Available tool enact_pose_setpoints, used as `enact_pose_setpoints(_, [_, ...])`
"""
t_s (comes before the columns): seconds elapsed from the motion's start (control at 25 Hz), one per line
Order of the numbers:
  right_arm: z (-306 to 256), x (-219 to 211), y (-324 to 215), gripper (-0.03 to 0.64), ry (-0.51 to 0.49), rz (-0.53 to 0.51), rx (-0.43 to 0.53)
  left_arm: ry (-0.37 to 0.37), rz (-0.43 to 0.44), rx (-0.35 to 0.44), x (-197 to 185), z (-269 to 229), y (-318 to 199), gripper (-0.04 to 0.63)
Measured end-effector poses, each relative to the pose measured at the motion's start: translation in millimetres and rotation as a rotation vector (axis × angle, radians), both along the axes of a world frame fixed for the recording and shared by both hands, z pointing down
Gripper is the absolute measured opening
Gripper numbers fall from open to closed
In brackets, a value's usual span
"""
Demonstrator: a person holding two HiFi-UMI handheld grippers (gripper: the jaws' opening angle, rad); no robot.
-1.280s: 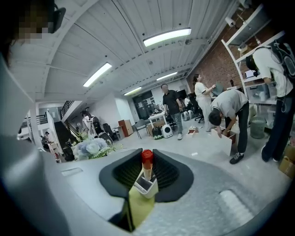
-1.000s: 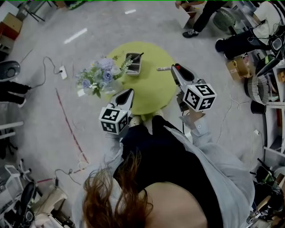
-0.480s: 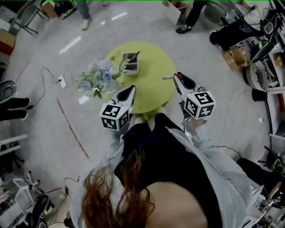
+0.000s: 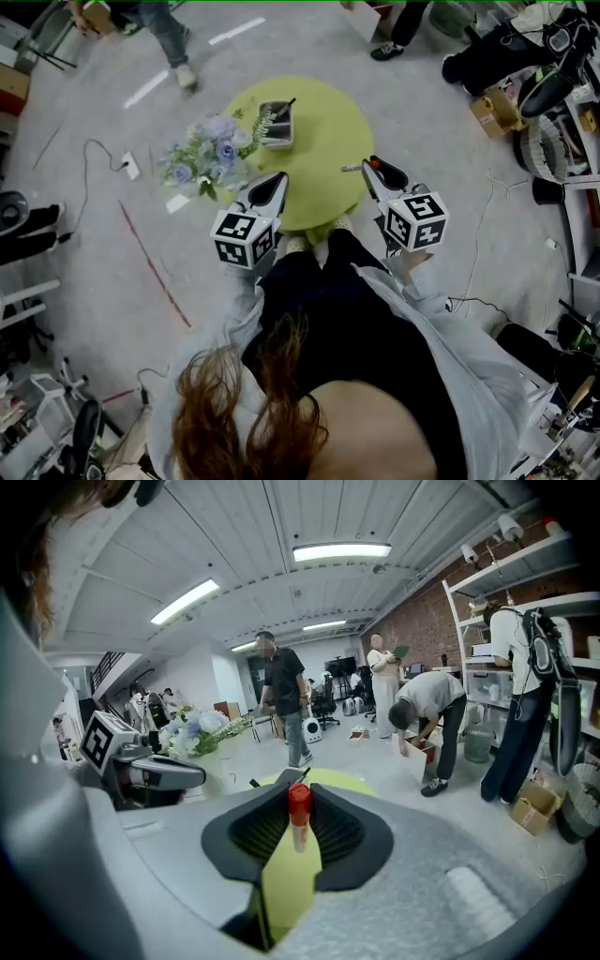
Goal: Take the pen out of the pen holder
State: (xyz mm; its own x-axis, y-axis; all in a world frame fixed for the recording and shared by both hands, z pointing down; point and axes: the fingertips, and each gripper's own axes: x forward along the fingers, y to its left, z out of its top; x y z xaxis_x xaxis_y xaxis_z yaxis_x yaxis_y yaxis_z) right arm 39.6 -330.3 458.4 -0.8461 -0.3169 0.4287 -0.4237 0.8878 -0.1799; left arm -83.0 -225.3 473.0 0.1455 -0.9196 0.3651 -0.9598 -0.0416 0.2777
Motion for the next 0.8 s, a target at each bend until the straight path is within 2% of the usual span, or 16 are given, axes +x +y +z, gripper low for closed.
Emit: enact_pose_setpoints(0.8, [-1,-18,-6,0.069,0.004,-0.063,-0.002,0.0,-0.042,-0.004,-7,0,-3,0.02])
